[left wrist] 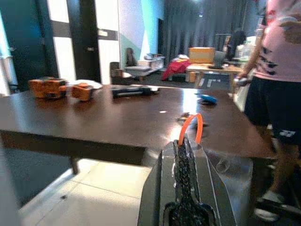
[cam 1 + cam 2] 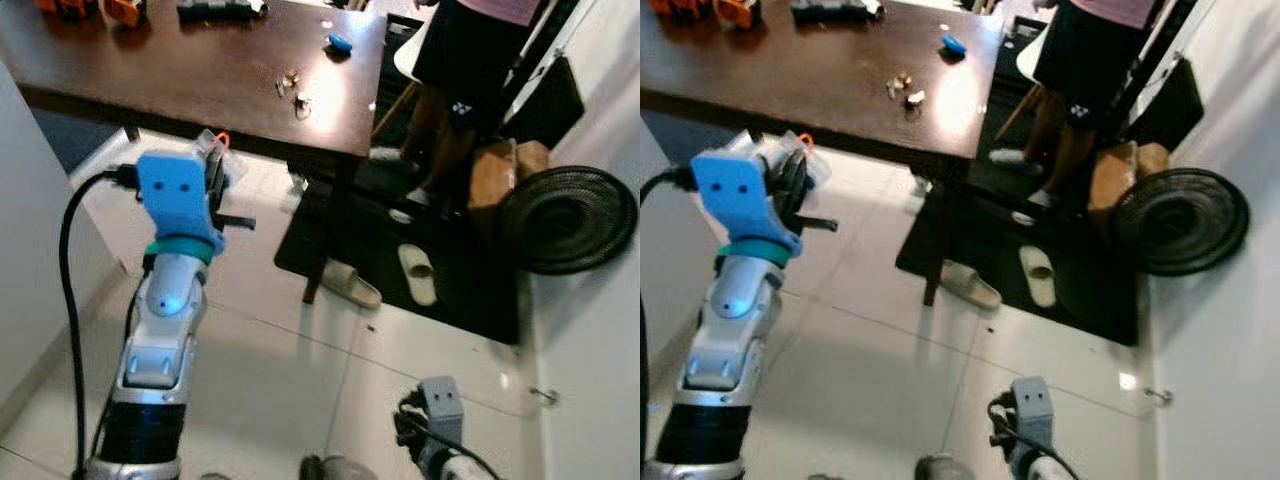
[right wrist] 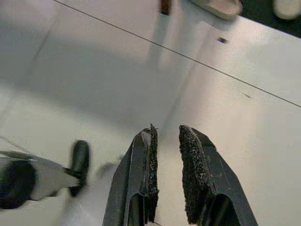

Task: Hang keys on a hook

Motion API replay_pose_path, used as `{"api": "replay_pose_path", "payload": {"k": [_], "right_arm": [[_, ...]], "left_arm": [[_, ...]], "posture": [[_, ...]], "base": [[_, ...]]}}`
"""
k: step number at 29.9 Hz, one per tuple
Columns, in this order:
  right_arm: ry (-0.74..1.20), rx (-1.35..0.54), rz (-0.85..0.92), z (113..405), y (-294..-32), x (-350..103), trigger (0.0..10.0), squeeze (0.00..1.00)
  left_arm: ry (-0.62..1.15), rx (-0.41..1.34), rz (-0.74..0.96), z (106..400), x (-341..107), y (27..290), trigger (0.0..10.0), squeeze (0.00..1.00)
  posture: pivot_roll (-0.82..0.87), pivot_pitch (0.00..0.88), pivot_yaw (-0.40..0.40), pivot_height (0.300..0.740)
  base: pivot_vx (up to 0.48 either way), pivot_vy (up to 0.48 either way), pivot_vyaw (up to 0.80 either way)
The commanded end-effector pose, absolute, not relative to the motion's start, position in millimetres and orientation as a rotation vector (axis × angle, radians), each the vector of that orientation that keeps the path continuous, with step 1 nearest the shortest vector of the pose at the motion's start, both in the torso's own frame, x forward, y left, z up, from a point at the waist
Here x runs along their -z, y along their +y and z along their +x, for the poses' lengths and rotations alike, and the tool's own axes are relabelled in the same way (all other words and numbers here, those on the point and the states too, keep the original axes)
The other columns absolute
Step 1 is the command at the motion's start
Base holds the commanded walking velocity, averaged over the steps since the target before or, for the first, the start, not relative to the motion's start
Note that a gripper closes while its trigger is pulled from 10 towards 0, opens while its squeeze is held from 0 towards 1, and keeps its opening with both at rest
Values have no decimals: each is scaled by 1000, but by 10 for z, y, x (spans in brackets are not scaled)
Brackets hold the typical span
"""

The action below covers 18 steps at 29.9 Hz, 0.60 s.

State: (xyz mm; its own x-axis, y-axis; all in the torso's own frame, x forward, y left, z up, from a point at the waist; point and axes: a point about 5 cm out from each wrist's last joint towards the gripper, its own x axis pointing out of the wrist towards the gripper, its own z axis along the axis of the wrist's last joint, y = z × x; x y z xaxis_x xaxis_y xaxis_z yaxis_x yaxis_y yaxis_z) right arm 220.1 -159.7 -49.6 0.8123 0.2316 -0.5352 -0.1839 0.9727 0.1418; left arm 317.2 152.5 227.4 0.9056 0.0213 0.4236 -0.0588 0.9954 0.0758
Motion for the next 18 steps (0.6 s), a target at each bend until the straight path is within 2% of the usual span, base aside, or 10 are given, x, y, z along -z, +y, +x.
{"api": "replay_pose_path", "payload": {"k": [1,4,18], "right_arm": [[587,-235,61,2166,-1611,520,10000,0],[578,-226,11,2226,-1604,501,10000,0],[585,-239,8,2208,-1580,522,10000,0]], "left_arm": [[-421,-38,98,3170,-2222,1512,10000,0],[-390,-13,141,3175,-2173,1472,10000,0],[-356,46,164,3182,-2154,1406,10000,0]], "posture": [[-76,96,-45,740],[-70,92,-48,740],[-71,92,-48,740]], "base": [[0,0,650],[0,0,750],[0,0,800]]}}
